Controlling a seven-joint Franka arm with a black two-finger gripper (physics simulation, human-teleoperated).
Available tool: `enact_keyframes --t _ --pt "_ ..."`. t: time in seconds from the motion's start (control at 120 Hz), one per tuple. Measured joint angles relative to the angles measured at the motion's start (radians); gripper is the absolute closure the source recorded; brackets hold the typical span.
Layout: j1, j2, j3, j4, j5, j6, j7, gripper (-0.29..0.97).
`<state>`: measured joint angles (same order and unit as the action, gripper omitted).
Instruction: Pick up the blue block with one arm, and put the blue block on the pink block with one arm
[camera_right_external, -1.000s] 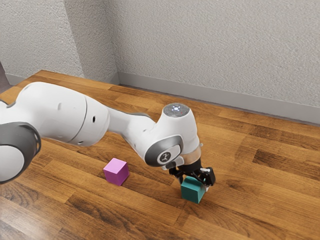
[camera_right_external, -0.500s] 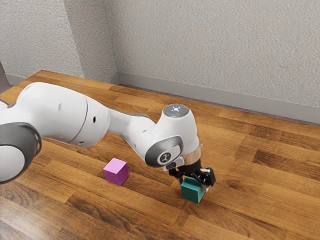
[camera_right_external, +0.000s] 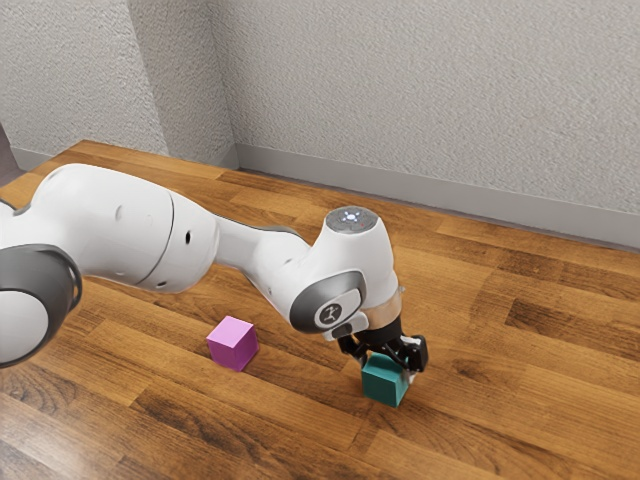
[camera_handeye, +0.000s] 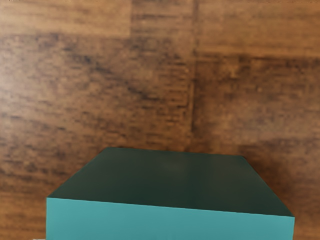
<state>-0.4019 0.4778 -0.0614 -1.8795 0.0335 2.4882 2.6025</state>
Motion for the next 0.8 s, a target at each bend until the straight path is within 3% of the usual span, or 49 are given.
enact_keyframes --t 0.533,0.8 --pt "0.000 -0.018 0.002 -0.002 -0.045 0.002 0.015 0.39" --pt "0.000 -0.111 0.009 -0.042 -0.055 -0.011 0.036 0.42"
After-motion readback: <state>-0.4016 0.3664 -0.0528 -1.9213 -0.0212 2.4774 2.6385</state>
